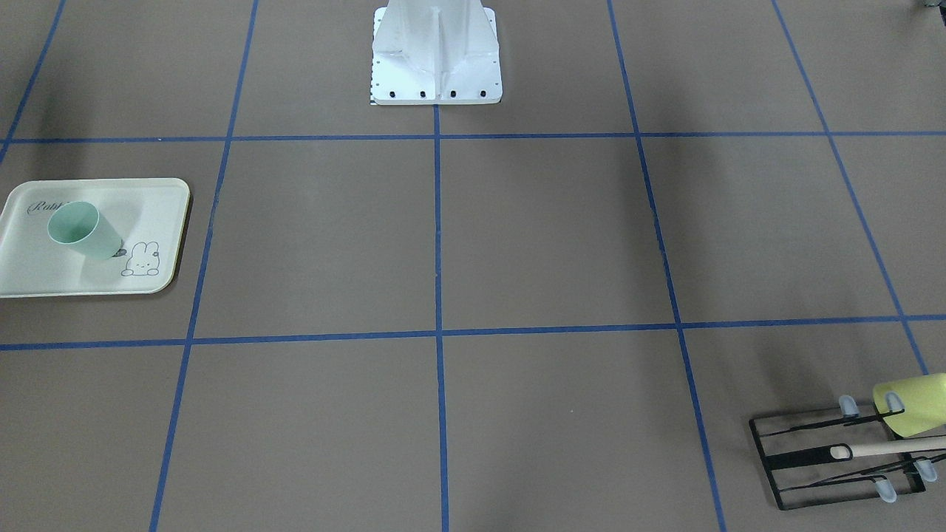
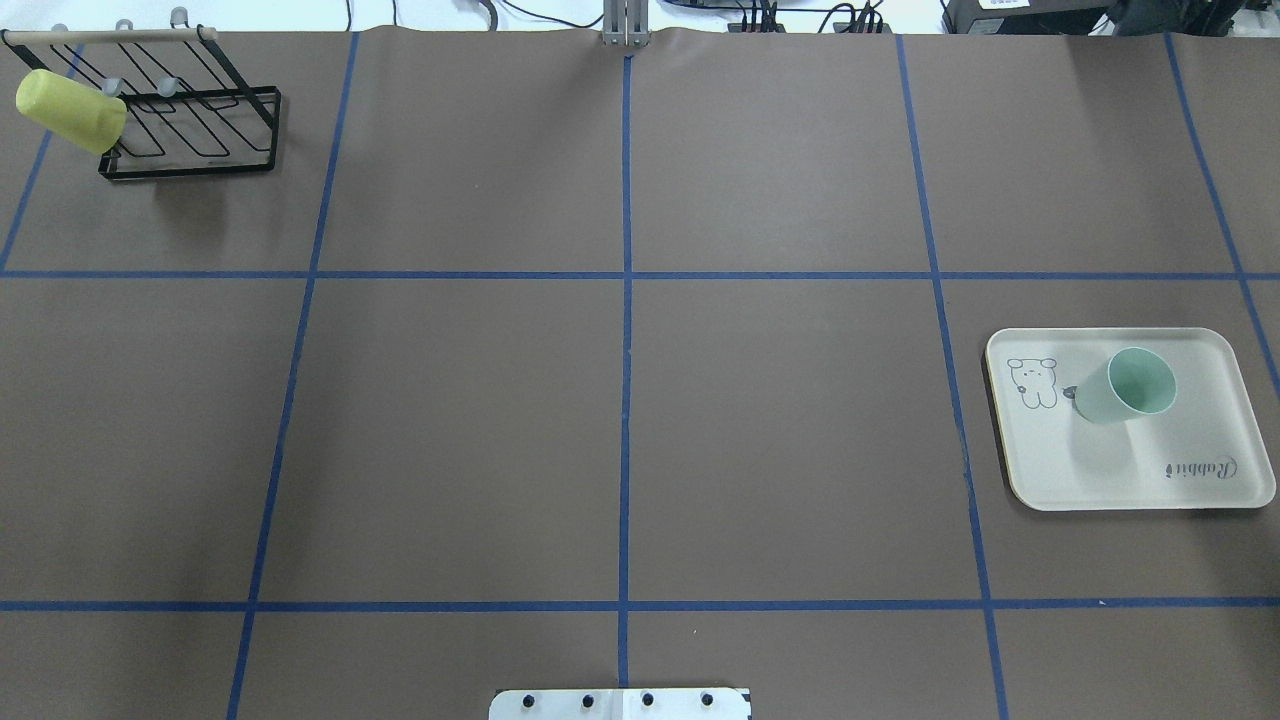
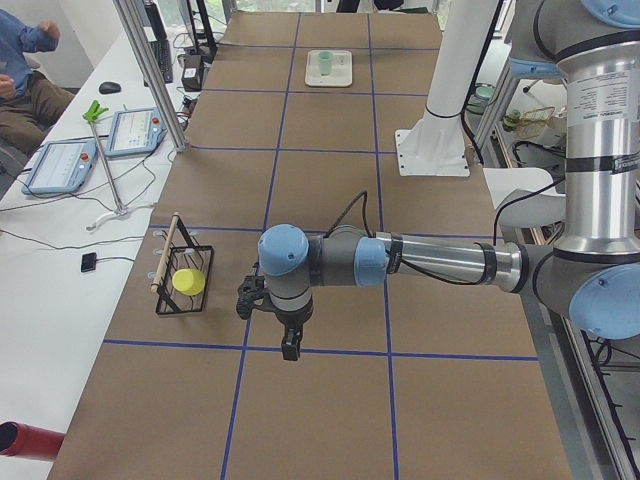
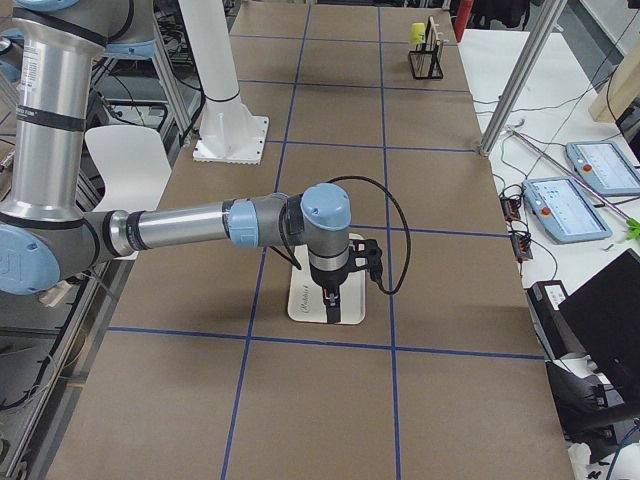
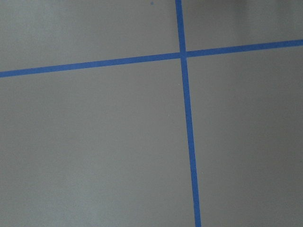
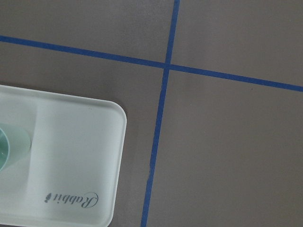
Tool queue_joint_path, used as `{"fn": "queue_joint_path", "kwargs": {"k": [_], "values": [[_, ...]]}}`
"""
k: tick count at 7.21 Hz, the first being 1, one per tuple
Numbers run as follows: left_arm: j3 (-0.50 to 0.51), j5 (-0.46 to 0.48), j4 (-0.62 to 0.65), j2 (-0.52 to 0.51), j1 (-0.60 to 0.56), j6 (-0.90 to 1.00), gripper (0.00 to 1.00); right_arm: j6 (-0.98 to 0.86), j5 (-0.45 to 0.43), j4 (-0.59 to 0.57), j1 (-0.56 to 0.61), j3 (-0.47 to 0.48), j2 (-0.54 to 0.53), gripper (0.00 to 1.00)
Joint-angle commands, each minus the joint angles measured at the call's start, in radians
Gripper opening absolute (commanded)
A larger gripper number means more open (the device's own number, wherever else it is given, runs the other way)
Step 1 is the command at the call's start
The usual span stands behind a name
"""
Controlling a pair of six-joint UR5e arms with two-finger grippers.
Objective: Left arm grabs green cup and hands to right arm on tray
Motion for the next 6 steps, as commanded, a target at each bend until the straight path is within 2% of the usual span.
{"fn": "queue_joint_path", "kwargs": {"k": [1, 6], "values": [[0.001, 0.006, -0.002, 0.003, 0.000, 0.003, 1.00, -0.010, 0.001, 0.000, -0.001, -0.001, 0.004, 1.00], [-0.012, -0.003, -0.020, 0.006, 0.004, 0.010, 1.00, 0.003, 0.002, -0.001, -0.001, -0.010, 0.001, 1.00]]}}
